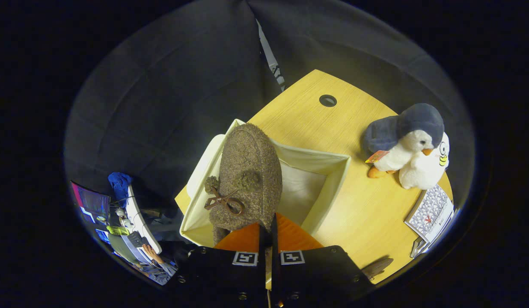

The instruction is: Open the storage box then place both shoes into the box .Put the left shoe in first, then the right shoe, with the right side of both shoes facing outward in a uniform manner.

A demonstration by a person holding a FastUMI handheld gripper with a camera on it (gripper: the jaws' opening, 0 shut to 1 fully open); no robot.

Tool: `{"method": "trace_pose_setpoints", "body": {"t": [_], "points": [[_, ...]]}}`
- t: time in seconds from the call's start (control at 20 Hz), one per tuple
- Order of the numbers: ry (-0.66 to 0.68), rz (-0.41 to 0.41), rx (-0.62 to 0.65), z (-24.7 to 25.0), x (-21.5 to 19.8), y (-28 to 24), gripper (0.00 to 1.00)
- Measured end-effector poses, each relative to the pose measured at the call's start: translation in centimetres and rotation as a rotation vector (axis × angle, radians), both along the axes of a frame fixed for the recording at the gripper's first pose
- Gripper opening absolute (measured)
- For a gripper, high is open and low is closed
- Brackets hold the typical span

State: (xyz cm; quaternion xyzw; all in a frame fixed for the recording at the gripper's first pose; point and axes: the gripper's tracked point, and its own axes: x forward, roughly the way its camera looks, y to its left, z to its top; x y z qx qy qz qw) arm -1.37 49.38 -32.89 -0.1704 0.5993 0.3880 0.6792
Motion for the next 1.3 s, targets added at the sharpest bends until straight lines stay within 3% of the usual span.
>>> {"method": "trace_pose_setpoints", "body": {"t": [0.6,0.8,1.0,1.1,1.3], "points": [[0.029,0.01,-0.139,-8.5,-1.3,1.6,0.05],[-0.001,0.001,-0.112,-7.7,-0.2,1.8,0.25],[-0.024,0.001,-0.088,-4.9,0.2,1.6,0.56],[-0.039,-0.008,-0.073,-3.6,0.5,1.1,0.76],[-0.038,-0.031,-0.024,0.0,0.5,0.2,0.77]]}}
